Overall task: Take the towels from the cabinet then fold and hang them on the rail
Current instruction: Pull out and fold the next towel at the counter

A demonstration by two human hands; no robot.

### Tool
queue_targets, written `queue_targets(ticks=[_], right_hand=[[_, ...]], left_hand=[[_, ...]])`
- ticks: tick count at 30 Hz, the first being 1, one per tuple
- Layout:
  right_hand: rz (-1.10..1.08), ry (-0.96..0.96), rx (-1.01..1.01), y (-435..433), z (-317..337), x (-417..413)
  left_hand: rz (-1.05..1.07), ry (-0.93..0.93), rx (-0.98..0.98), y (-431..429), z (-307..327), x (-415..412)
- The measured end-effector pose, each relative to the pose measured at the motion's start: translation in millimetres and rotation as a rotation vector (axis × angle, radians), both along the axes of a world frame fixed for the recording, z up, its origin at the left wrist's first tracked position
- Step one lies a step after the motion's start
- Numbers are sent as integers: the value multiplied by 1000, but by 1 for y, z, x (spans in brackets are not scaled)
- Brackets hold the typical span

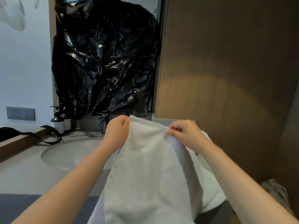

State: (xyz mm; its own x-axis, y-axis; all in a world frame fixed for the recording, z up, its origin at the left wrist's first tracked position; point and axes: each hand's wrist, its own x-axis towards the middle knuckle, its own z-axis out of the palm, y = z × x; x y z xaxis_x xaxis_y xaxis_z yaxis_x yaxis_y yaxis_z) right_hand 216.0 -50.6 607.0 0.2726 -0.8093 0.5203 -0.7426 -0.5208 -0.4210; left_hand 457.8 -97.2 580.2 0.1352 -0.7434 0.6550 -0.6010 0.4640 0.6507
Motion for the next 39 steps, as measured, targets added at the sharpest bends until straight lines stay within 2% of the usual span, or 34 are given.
queue_targets(ticks=[3,8,12,17,20,23,27,29,33,39], right_hand=[[-2,-23,93,-9,-48,-6],[-79,-62,91,-5,-86,-32],[-121,-72,116,0,-90,-49],[-69,-123,-26,14,-74,-49],[-32,-89,-62,22,-63,-47],[-46,-13,40,26,-64,-54],[-157,95,276,31,-84,-78],[-221,142,331,36,-92,-89],[-312,139,277,47,-92,-104],[-271,83,77,69,-69,-99]], left_hand=[[63,1,105,-20,-38,3],[87,24,113,-26,-68,5],[60,36,76,-22,-72,-2],[92,39,27,-23,-68,0],[128,39,27,-26,-64,7],[146,66,29,-26,-64,12],[130,89,28,-22,-62,13],[121,87,27,-20,-59,14],[111,78,26,-16,-54,15],[139,63,4,-3,-46,25]])
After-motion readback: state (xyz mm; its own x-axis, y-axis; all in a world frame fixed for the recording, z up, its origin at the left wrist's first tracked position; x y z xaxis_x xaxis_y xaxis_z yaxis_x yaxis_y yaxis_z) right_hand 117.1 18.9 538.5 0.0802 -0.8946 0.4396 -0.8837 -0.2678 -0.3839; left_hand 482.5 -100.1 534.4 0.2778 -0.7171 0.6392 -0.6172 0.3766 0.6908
